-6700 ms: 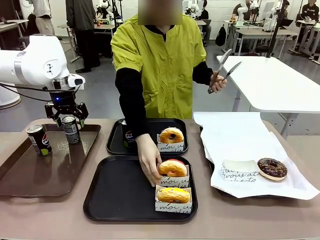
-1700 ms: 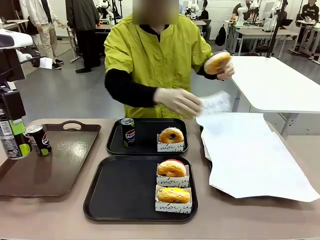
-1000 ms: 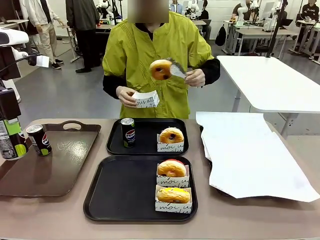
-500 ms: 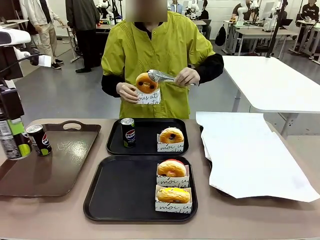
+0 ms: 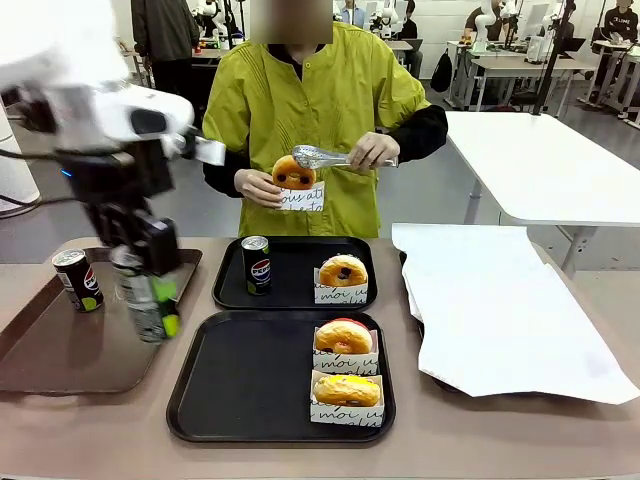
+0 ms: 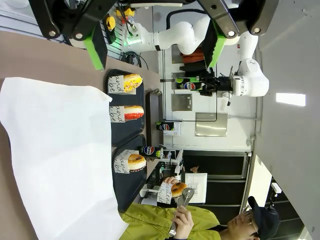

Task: Set up donuts and drinks on trays.
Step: Pick up one Pepsi coke from the Handle tray and place it on the Flat Tray without a Pepsi coke.

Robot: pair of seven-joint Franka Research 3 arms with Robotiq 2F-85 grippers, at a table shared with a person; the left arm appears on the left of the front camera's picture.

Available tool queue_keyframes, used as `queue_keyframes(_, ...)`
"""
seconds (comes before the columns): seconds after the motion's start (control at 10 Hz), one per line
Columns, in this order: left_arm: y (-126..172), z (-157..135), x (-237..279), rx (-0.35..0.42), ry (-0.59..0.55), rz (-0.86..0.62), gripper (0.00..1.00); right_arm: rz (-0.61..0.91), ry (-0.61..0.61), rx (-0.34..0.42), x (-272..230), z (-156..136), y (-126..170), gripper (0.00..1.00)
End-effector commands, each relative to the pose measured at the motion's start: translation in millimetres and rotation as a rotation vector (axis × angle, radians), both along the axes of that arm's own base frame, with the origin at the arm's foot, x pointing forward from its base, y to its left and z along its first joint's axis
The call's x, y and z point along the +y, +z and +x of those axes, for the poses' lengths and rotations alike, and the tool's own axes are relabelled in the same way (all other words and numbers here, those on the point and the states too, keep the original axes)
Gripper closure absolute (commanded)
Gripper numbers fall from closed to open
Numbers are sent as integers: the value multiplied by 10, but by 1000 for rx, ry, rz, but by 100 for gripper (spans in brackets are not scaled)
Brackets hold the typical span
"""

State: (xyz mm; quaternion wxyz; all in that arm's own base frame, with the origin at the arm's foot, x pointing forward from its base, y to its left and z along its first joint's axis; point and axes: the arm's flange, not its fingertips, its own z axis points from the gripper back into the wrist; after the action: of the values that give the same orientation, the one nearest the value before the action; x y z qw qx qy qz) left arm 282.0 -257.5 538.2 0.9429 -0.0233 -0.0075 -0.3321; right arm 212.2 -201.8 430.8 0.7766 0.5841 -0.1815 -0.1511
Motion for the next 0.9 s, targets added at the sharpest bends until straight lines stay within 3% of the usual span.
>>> queue_keyframes(0.0, -331, 155, -349, -51, 44, 13, 41, 4, 2, -6, 0, -2, 6, 0)
queue_keyframes(0.2, -600, 209, -566, -44, 47, 9, 41, 4, 2, -6, 0, -2, 6, 0)
queue_keyframes(0.4, -802, 368, -584, 19, 59, 40, 41, 4, 2, -6, 0, -2, 6, 0)
queue_keyframes(0.5, -724, 227, -588, -12, 27, -1, 41, 4, 2, -6, 0, -2, 6, 0)
queue_keyframes(0.8, -724, 227, -588, -12, 27, -1, 41, 4, 2, -6, 0, -2, 6, 0)
